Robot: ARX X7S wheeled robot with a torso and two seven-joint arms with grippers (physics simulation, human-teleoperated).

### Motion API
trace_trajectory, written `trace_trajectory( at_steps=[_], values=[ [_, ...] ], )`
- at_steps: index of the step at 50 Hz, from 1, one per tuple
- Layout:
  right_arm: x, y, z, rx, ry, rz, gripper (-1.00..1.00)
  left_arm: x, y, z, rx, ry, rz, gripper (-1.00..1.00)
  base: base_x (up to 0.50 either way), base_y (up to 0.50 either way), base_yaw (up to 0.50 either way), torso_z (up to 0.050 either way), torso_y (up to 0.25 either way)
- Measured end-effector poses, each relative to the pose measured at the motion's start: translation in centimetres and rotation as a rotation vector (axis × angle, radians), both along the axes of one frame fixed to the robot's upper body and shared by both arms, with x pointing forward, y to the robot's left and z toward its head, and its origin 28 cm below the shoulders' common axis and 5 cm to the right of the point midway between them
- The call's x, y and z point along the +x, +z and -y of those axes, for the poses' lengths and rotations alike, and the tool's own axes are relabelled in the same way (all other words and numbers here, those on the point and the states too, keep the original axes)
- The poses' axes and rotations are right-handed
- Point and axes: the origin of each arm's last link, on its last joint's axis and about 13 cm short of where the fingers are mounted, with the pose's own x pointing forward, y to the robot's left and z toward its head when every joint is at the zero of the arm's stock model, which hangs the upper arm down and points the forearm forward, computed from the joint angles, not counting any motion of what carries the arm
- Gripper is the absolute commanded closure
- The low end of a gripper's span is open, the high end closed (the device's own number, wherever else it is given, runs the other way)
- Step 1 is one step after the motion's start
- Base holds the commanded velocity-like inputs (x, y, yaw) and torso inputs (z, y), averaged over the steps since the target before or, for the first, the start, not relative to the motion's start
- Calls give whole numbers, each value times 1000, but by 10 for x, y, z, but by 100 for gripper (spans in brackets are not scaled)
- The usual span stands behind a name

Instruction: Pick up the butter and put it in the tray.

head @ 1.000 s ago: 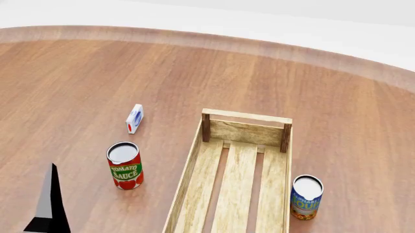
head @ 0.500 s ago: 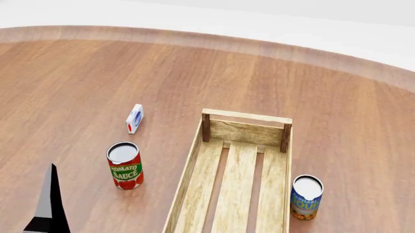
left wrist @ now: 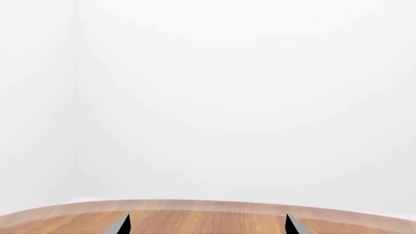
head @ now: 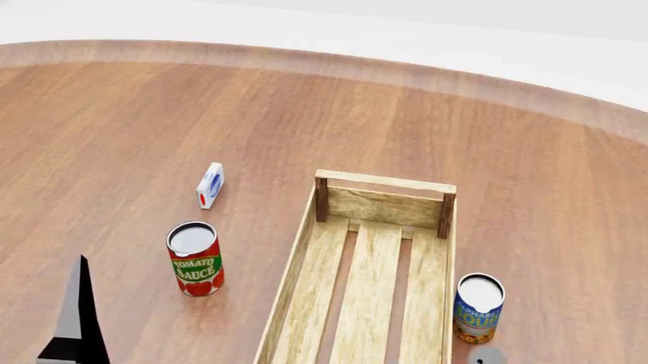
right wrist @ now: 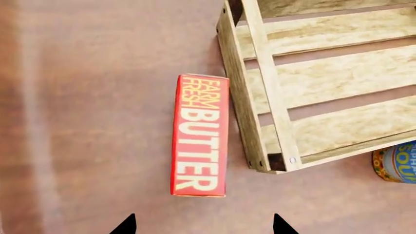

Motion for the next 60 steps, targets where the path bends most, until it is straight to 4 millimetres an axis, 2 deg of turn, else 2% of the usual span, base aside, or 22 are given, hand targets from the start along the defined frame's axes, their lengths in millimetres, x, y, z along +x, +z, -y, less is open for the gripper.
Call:
trace_trajectory(
  at_steps=[11, 23, 44, 60],
  values=[
    [6, -5, -4, 11, 13, 3, -100, 0, -1, 0, 0, 2, -1, -100, 0, 0, 0, 0, 0],
    [7, -20, -7, 49, 21, -6, -100, 0, -1, 0, 1, 3, -3, -100, 0, 0, 0, 0, 0],
    [2, -46, -5, 84, -5, -40, -100, 1, -2, 0, 4, 3, -6, -100, 0, 0, 0, 0, 0],
    [-2, -57, -1, 79, -39, -47, -100, 1, -2, 0, 4, 3, -8, -100, 0, 0, 0, 0, 0]
  ],
)
